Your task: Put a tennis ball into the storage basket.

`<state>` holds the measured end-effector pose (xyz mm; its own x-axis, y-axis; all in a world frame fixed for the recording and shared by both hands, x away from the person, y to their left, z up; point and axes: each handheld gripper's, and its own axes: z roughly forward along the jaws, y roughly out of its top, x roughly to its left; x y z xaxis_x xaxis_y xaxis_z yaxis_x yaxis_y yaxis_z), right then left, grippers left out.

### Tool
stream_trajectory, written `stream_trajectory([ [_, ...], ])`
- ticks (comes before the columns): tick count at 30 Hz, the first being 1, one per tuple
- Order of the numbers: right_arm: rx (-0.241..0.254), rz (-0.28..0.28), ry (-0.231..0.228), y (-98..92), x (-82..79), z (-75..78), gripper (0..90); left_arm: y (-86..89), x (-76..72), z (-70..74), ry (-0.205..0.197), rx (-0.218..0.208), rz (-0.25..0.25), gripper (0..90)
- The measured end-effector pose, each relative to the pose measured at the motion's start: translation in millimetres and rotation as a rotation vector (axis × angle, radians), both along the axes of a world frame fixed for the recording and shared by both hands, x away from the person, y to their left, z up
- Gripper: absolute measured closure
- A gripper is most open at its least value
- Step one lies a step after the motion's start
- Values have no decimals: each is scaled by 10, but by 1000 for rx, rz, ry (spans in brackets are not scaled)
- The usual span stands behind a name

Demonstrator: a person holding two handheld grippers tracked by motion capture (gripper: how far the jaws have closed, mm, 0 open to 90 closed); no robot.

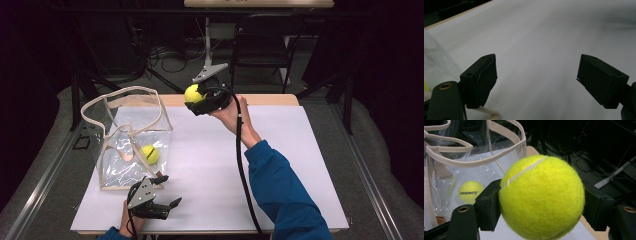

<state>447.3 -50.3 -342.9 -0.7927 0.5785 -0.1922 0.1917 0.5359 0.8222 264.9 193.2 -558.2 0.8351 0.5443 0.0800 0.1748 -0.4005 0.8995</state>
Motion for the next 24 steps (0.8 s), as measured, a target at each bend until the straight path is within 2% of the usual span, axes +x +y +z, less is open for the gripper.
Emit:
stream_trajectory([
  [24, 0, 33, -26, 177, -35, 116, 263, 2, 3, -2, 2, 0, 0, 160],
])
